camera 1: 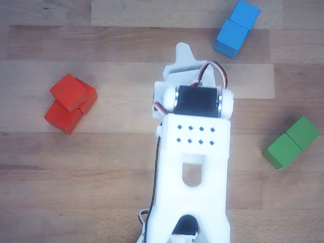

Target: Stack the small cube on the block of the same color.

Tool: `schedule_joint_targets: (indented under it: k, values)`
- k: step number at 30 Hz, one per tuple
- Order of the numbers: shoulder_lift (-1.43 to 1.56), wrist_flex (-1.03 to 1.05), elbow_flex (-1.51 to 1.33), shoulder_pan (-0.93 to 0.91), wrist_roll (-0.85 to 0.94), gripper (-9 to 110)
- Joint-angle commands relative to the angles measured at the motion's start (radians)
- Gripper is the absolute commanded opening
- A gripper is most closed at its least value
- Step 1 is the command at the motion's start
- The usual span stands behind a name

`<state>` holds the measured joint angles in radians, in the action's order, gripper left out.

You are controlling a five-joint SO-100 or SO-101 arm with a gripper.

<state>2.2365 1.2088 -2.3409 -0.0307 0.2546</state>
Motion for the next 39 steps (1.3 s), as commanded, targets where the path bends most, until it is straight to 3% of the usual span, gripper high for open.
schedule_joint_targets:
  k: [1, 14, 21, 39]
  values:
    - [0.153, -0.147, -0.112, 0.0, -0.009, 39]
    - [0.597, -0.354, -0.56, -0.057, -0.038, 39]
    - [0.785, -0.236, -0.641, -0.051, -0.167, 39]
    - [1.21, 0.077, -0.704, -0.003, -0.173, 39]
